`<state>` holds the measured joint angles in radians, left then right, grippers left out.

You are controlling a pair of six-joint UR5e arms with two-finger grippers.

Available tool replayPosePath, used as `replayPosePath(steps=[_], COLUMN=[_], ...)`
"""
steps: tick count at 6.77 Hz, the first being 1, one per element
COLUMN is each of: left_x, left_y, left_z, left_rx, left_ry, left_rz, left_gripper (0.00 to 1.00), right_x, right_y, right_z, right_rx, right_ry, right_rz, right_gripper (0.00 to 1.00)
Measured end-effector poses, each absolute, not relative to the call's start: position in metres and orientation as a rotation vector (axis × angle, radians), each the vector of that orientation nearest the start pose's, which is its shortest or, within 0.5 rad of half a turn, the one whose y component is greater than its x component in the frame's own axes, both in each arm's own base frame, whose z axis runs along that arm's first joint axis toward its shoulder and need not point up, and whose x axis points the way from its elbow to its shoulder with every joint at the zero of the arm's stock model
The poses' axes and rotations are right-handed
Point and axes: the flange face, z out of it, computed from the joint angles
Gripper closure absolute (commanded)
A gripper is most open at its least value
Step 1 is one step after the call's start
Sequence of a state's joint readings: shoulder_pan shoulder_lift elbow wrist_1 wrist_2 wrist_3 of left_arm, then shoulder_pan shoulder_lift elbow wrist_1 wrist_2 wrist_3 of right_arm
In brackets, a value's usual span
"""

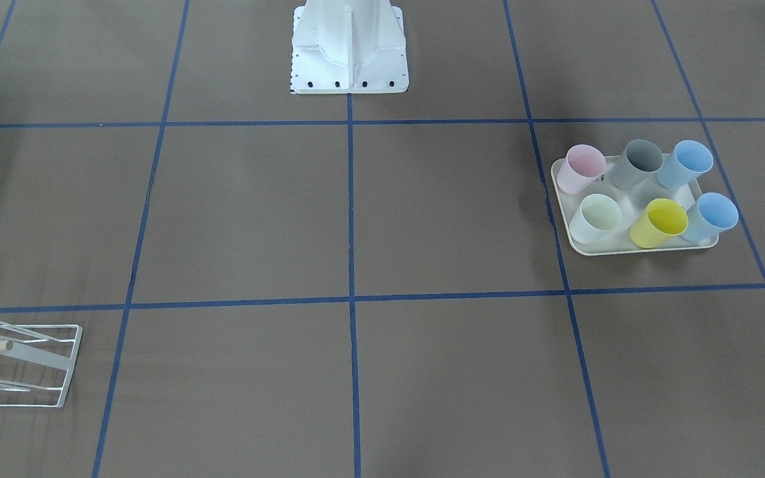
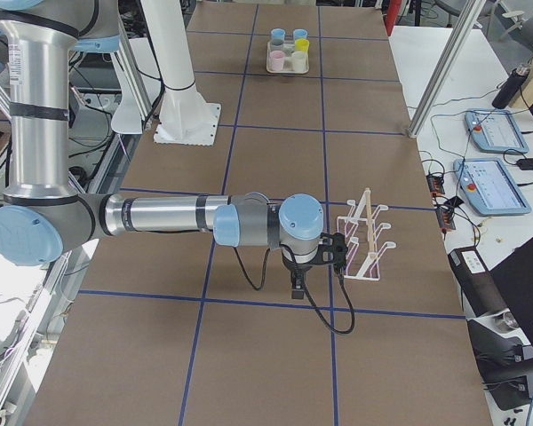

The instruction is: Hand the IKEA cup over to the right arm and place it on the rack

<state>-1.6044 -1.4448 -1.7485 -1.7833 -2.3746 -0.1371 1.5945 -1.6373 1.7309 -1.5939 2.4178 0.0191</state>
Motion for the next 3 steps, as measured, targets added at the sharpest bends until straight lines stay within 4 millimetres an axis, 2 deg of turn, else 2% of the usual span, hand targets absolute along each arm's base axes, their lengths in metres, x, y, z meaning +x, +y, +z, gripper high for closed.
replayPosePath(steps=[1,2,3], left_x=[-0.075,-0.073,-0.070], left_y=[-0.455,-0.466,-0.481], left_z=[0.600,0.590,0.580], left_rx=[0.212,0.223,0.235], left_ry=[0.817,0.822,0.826], left_rz=[-0.055,-0.061,-0.058], left_gripper=[0.00,0.00,0.00], right_x=[0.063,0.059,0.055], right_y=[-0.474,-0.486,-0.492], right_z=[0.595,0.579,0.571], right_rx=[0.089,0.116,0.128], right_ry=[-0.845,-0.844,-0.856], right_rz=[-0.016,-0.037,-0.051], right_gripper=[0.00,0.00,0.00])
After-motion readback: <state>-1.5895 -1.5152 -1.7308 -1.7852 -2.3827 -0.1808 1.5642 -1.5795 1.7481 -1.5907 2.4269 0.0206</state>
